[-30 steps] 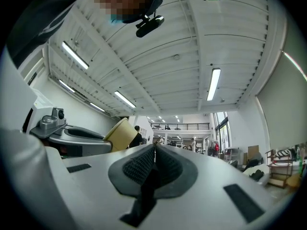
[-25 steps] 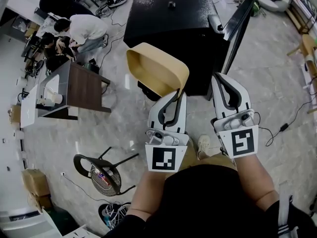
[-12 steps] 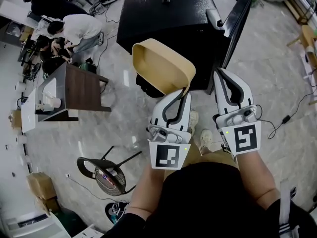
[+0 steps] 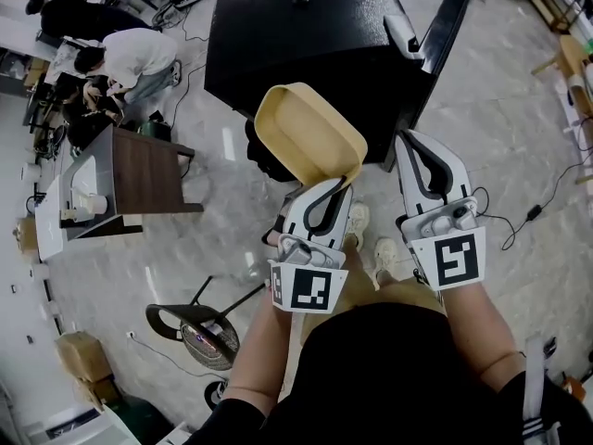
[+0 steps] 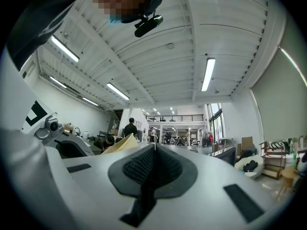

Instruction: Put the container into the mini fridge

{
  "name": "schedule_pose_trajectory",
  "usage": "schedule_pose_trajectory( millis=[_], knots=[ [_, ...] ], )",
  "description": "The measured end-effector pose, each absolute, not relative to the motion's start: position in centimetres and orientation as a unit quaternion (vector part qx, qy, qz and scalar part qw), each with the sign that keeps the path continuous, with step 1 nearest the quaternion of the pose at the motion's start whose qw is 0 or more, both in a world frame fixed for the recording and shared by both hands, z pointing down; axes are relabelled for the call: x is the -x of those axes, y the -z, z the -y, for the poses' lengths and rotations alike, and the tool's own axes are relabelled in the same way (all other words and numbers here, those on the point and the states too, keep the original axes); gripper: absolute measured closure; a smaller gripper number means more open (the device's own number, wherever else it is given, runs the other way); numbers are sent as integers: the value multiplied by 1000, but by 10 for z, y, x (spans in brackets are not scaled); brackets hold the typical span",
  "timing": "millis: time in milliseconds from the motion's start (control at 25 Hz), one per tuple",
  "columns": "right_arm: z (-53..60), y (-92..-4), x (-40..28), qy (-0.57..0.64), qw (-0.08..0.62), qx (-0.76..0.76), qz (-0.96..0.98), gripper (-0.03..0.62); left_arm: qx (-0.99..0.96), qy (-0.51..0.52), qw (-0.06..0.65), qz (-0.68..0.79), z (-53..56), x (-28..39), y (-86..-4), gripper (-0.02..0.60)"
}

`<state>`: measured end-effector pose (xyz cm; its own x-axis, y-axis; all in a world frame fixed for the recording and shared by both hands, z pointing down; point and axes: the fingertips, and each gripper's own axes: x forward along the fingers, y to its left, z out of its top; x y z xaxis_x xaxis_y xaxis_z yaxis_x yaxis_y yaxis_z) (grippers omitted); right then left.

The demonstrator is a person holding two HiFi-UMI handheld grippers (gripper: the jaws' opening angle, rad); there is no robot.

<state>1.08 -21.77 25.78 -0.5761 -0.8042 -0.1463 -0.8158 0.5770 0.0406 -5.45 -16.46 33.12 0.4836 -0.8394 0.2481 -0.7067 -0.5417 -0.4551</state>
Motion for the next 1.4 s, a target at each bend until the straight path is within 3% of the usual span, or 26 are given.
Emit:
schedule_pose_trajectory(
  millis=[240, 680, 1400],
  knots=[
    [236, -279, -16, -45, 28, 462, -885, 557, 863, 290, 124, -394, 184, 56, -375, 549],
    [272, -297, -31, -7, 43, 503, -863, 557, 890, 356, 87, -272, 224, 34, -449, 549],
    [325, -338, -9, 26, 2, 518, -855, 557, 895, 409, 56, -169, 311, 40, -544, 549]
  ],
)
